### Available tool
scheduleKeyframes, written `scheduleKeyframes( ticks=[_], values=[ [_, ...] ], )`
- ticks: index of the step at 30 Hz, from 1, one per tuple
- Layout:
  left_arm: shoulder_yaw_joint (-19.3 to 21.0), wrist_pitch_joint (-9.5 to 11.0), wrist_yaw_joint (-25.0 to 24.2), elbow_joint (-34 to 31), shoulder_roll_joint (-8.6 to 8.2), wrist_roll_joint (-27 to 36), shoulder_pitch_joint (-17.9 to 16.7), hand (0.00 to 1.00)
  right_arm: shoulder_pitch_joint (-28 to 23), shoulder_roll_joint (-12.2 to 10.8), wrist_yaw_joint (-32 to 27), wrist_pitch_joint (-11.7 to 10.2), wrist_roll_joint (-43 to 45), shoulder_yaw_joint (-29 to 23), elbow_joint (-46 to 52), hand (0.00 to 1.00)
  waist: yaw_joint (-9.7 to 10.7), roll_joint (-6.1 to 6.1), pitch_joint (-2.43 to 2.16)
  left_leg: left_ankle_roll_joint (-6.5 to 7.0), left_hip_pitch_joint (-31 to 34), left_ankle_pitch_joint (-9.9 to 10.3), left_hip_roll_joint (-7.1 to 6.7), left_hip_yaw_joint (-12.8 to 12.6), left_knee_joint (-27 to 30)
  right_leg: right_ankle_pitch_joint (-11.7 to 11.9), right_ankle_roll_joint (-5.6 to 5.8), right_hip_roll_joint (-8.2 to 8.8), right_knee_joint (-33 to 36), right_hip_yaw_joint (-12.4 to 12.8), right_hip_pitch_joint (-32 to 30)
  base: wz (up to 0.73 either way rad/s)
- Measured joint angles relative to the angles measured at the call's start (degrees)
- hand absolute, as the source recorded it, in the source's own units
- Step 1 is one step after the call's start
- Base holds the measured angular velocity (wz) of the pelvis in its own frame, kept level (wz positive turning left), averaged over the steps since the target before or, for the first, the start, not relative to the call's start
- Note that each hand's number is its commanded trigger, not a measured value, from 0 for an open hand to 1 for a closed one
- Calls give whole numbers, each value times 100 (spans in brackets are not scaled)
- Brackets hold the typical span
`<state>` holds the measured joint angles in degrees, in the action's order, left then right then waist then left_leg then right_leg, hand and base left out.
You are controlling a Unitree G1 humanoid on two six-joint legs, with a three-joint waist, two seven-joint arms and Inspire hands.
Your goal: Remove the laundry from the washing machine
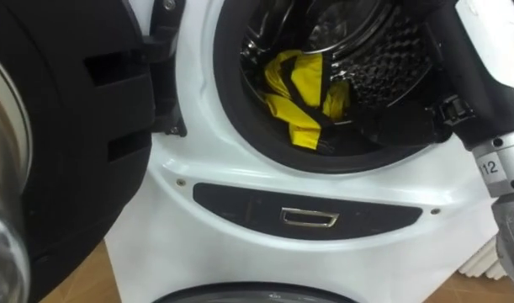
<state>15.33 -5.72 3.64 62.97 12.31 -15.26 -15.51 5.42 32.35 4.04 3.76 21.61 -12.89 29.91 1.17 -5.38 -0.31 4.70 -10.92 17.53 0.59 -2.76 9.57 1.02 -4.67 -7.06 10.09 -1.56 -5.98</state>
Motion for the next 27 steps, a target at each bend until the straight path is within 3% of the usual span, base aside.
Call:
scheduleKeyframes(
  ticks=[18,24,27],
  values=[
    [-9,-7,52,-26,12,-21,7,0,-21,-24,46,9,123,-8,6,0,-49,-22,14,-28,-10,16,33,-14,1,9,-22,-13,-31,-2,20,0],
    [-134,-18,-154,-23,29,5,131,0,-39,-85,442,198,172,80,-44,0,-207,-32,36,-37,-28,21,35,-33,3,14,-33,-12,-30,-16,41,-2],
    [-294,-25,-194,-31,95,2,201,0,-21,-84,572,278,97,300,-440,0,-300,-93,69,-38,-31,21,30,-31,4,15,-34,-11,-30,-29,38,0]
  ],
)
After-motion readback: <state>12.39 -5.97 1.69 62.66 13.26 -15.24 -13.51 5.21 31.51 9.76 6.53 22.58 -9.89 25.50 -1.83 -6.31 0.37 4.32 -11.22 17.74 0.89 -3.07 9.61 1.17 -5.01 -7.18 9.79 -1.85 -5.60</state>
